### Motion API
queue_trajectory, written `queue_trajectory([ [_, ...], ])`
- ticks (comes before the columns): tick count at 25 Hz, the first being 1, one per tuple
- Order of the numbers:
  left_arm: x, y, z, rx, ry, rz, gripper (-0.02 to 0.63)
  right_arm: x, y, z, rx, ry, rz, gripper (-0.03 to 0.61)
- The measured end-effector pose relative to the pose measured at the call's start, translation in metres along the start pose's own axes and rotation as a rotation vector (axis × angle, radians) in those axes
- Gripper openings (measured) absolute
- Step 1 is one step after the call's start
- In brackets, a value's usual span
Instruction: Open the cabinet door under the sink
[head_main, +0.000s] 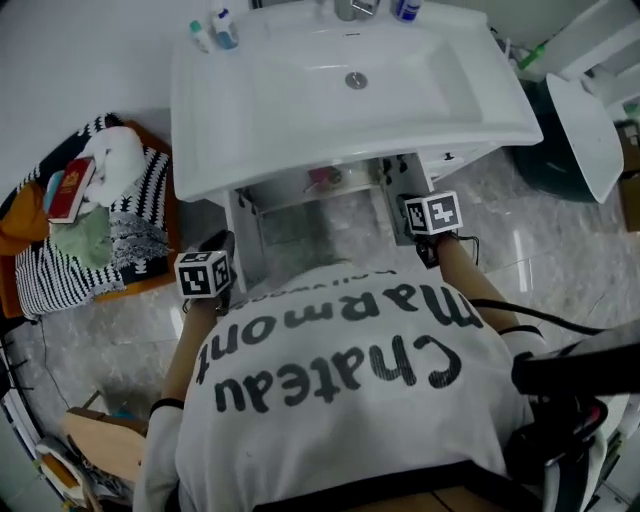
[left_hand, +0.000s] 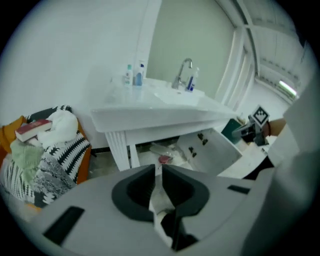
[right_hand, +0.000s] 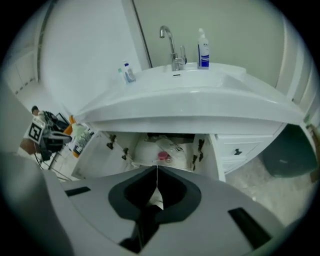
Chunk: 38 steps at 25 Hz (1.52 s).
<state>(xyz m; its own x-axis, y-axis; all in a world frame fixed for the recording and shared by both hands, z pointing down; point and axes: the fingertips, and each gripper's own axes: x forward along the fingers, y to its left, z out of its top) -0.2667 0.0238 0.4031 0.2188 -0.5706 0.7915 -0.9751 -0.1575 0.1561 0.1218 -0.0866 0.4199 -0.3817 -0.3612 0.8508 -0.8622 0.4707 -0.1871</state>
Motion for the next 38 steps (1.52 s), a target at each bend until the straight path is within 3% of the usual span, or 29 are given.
queue_trajectory([
  [3, -0.008, -0.02, 0.034, -0.037, -0.111, -0.046, 0.044, -0.008, 0.03, 0.032, 0.048, -0.066, 0.121, 0.015],
  [10, -0.05, -0.062, 0.118, -0.023, -0.314, -0.17, 0.037, -0.066, 0.095, 0.118, -0.064, -0.296, 0.288, 0.015],
  [15, -0.103, -0.121, 0.182, 0.02, -0.544, -0.417, 0.035, -0.128, 0.152, 0.17, -0.054, -0.496, 0.533, 0.015],
  [17, -0.117, -0.137, 0.205, 0.047, -0.594, -0.458, 0.035, -0.151, 0.173, 0.186, -0.079, -0.557, 0.599, 0.015],
  [20, -0.125, -0.153, 0.231, 0.074, -0.626, -0.477, 0.035, -0.168, 0.196, 0.197, -0.212, -0.592, 0.587, 0.015],
  [24, -0.135, -0.173, 0.249, 0.041, -0.668, -0.53, 0.035, -0.178, 0.219, 0.192, -0.354, -0.61, 0.557, 0.012],
  [27, -0.144, -0.189, 0.247, 0.022, -0.68, -0.565, 0.035, -0.194, 0.231, 0.186, -0.348, -0.649, 0.604, 0.012],
  [31, -0.153, -0.204, 0.239, 0.062, -0.67, -0.571, 0.035, -0.211, 0.239, 0.18, -0.36, -0.703, 0.658, 0.012],
  [38, -0.156, -0.217, 0.228, 0.103, -0.66, -0.584, 0.035, -0.225, 0.23, 0.171, -0.337, -0.749, 0.648, 0.012],
])
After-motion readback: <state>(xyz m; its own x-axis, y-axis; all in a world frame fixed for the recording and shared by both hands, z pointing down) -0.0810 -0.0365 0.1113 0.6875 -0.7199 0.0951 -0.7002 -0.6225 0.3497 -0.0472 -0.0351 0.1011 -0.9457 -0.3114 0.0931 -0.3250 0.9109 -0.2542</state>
